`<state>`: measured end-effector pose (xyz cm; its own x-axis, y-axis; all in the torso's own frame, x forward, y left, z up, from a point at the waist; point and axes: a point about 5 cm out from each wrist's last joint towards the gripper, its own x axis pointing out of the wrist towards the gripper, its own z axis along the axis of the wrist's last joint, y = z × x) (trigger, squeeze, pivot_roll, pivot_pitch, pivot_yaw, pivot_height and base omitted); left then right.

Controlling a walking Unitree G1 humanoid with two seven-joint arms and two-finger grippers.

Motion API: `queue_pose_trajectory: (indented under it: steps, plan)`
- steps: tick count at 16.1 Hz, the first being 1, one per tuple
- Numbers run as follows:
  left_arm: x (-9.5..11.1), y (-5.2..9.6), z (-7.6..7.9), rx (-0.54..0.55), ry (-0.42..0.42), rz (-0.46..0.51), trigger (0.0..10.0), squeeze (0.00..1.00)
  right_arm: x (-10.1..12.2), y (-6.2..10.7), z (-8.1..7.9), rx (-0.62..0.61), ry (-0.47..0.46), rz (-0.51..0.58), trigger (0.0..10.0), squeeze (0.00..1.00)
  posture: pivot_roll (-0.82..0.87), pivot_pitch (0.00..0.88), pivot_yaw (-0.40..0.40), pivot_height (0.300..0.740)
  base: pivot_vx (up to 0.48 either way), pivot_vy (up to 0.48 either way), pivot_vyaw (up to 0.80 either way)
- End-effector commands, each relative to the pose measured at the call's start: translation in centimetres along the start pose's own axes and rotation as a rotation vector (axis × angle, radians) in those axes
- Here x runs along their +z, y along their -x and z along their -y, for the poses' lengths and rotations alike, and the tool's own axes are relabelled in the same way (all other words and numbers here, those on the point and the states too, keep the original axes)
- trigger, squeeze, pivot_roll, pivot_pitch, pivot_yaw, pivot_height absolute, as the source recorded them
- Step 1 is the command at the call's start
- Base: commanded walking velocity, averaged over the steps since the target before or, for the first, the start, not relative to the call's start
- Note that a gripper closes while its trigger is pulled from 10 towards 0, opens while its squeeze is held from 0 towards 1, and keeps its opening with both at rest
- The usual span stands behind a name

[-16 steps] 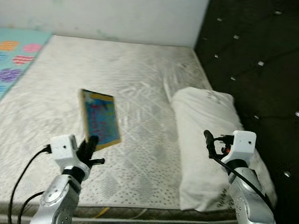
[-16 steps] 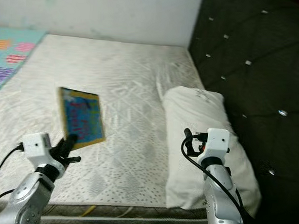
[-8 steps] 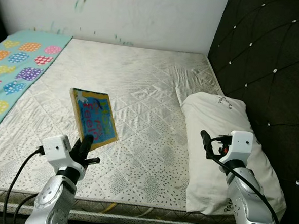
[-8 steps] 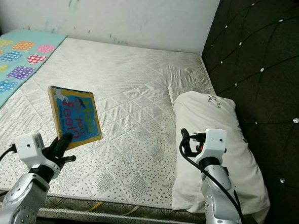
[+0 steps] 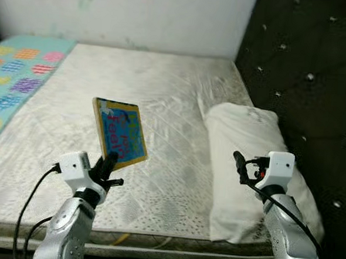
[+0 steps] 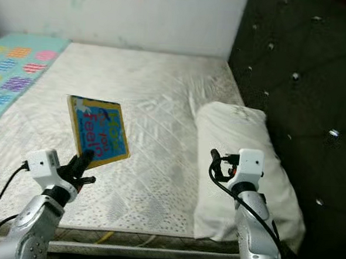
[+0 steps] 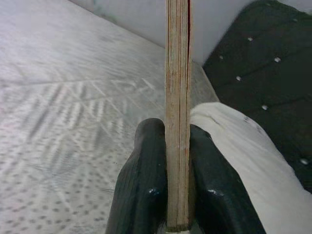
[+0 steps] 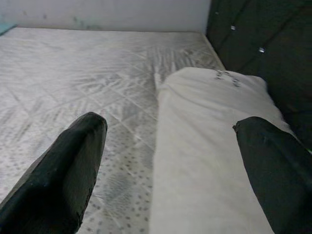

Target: Clean up the room

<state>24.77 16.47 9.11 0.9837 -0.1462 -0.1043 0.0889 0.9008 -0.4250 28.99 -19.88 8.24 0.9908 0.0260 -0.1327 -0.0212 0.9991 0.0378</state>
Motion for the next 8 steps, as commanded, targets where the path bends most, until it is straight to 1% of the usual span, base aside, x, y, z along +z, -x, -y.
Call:
queue_pose_trajectory:
  steps: [1,3,6,7,8]
  plan:
    - [0.57,-0.29,0.77,-0.039,-0.010,0.025,10.0,0.00,0.17,0.04,0.33,-0.011,0.001,0.004,10.0,0.00,-0.07,0.000,-0.034,0.740,0.000,0.000,0.00]
    - [0.45,-0.30,0.82,-0.035,-0.014,0.022,10.0,0.00,0.22,0.04,0.05,0.000,-0.011,0.008,10.0,0.00,-0.07,0.000,-0.034,0.740,0.000,0.000,0.00]
    - [0.49,-0.33,0.79,-0.031,-0.014,0.025,10.0,0.00,0.18,0.17,-0.23,0.012,-0.006,0.011,10.0,0.00,-0.07,0.000,-0.035,0.740,0.000,0.000,0.00]
    - [0.48,-0.32,0.77,-0.028,-0.016,0.025,10.0,0.00,0.11,0.24,-0.34,0.018,-0.005,0.009,10.0,0.00,-0.07,0.000,-0.035,0.725,0.000,0.000,0.00]
    - [0.47,-0.31,0.77,-0.028,-0.016,0.025,10.0,0.00,0.10,0.24,-0.36,0.018,-0.006,0.009,10.0,0.00,-0.07,0.000,-0.035,0.720,0.000,0.000,0.00]
